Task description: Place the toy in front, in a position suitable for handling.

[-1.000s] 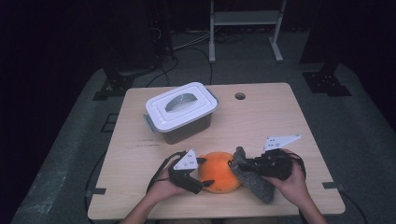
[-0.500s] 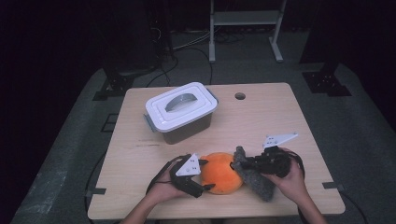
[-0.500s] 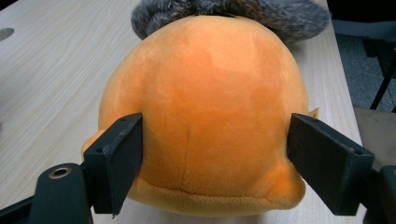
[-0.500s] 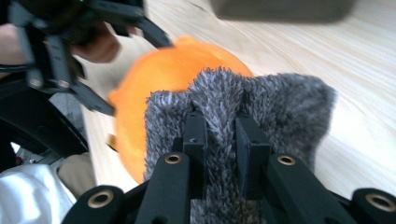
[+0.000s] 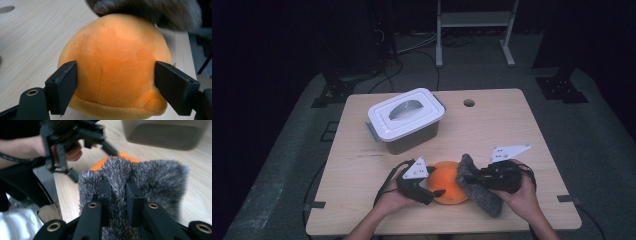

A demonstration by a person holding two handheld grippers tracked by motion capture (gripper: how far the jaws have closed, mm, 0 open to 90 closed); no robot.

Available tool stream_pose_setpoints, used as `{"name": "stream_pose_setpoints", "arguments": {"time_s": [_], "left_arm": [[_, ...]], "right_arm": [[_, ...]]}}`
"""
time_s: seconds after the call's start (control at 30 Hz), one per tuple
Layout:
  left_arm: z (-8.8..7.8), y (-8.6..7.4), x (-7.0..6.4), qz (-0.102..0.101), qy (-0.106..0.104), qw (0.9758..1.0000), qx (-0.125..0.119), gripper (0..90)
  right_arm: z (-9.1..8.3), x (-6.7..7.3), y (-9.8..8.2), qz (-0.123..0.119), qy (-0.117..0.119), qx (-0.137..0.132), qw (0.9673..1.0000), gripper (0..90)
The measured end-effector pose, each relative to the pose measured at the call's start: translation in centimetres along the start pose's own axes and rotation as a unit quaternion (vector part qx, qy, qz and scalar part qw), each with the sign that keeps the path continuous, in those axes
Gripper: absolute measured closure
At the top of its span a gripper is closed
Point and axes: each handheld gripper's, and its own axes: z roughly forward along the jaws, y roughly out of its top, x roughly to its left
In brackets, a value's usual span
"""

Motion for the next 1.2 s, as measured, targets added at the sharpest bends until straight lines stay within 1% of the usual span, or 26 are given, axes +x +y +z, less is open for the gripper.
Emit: {"name": "stream_pose_setpoints", "arguments": {"time_s": [0.07, 0.13, 0.27, 0.3, 0.37, 0.47, 0.57, 0.6, 0.63, 0.7, 0.73, 0.77, 0.8, 0.83, 0.93, 0.97, 1.03, 1.1, 1.2], "left_arm": [[0.1, 0.0, 0.0, -0.006, 0.001, 1.0000, -0.001, 19.9], [0.1, 0.0, 0.0, -0.006, 0.002, 1.0000, -0.002, 19.8], [0.0, -0.1, 0.0, 0.005, -0.006, 0.9999, -0.007, 17.0], [0.0, -0.1, 0.0, 0.010, -0.009, 0.9999, -0.009, 15.1], [0.0, -0.2, -0.1, 0.023, -0.012, 0.9996, -0.006, 12.6], [-0.1, -0.2, -0.3, 0.031, -0.016, 0.9994, -0.005, 11.4], [-0.2, -0.2, -0.2, 0.032, -0.018, 0.9993, -0.003, 11.6], [-0.3, -0.2, -0.1, 0.036, -0.016, 0.9992, -0.001, 16.7], [-0.3, -0.1, -0.1, 0.036, -0.014, 0.9993, -0.001, 19.4], [-0.3, 0.1, -0.1, 0.034, -0.008, 0.9994, -0.001, 23.6], [-0.1, 0.3, -0.1, 0.031, -0.006, 0.9995, -0.004, 24.4], [0.0, 0.4, 0.0, 0.022, -0.003, 0.9997, -0.007, 24.8], [0.0, 0.4, 0.0, 0.022, -0.003, 0.9997, -0.007, 24.8], [0.3, 0.7, 0.1, 0.009, 0.001, 0.9999, -0.010, 24.8], [0.7, 0.8, 0.3, -0.022, 0.005, 0.9996, -0.018, 24.5], [0.7, 0.8, 0.4, -0.025, 0.005, 0.9995, -0.016, 24.3], [0.7, 0.7, 0.4, -0.024, 0.006, 0.9996, -0.015, 24.0], [0.7, 0.7, 0.4, -0.023, 0.006, 0.9996, -0.013, 23.7], [0.7, 0.7, 0.3, -0.021, 0.007, 0.9996, -0.014, 23.5]], "right_arm": [[0.8, 0.5, 0.1, -0.019, -0.010, 0.017, 0.9996, 74.9], [1.4, 0.5, -0.2, -0.031, -0.017, 0.026, 0.9990, 74.5], [1.3, -0.1, -0.6, -0.019, -0.014, 0.025, 0.9994, 74.7], [1.1, -0.3, -0.7, -0.017, -0.017, 0.026, 0.9994, 74.7], [0.8, -0.6, -1.1, -0.014, -0.021, 0.026, 0.9993, 74.7], [0.3, -1.3, -1.7, -0.007, -0.032, 0.029, 0.9990, 74.7], [-0.1, -1.7, -1.9, -0.003, -0.043, 0.034, 0.9985, 74.6], [-0.4, -2.0, -2.1, 0.005, -0.050, 0.037, 0.9980, 75.0], [-0.5, -1.9, -2.0, 0.007, -0.051, 0.037, 0.9980, 75.2], [-0.7, -1.6, -1.7, 0.003, -0.049, 0.032, 0.9983, 75.4], [-0.7, -1.4, -1.4, 0.001, -0.045, 0.026, 0.9986, 75.6], [-0.7, -0.9, -1.0, -0.006, -0.037, 0.017, 0.9992, 75.5], [-0.7, -0.9, -1.0, -0.006, -0.037, 0.017, 0.9992, 75.5], [-0.4, 0.2, -0.2, -0.022, -0.029, 0.011, 0.9993, 75.6], [0.5, 1.4, 0.5, -0.047, -0.017, 0.014, 0.9987, 75.4], [0.9, 1.7, 0.6, -0.055, -0.017, 0.019, 0.9981, 75.3], [1.7, 2.0, 0.5, -0.068, -0.023, 0.038, 0.9967, 75.2], [2.2, 1.7, 0.2, -0.065, -0.017, 0.046, 0.9967, 75.2], [1.8, 1.3, -0.2, -0.058, -0.013, 0.044, 0.9972, 75.4]]}}
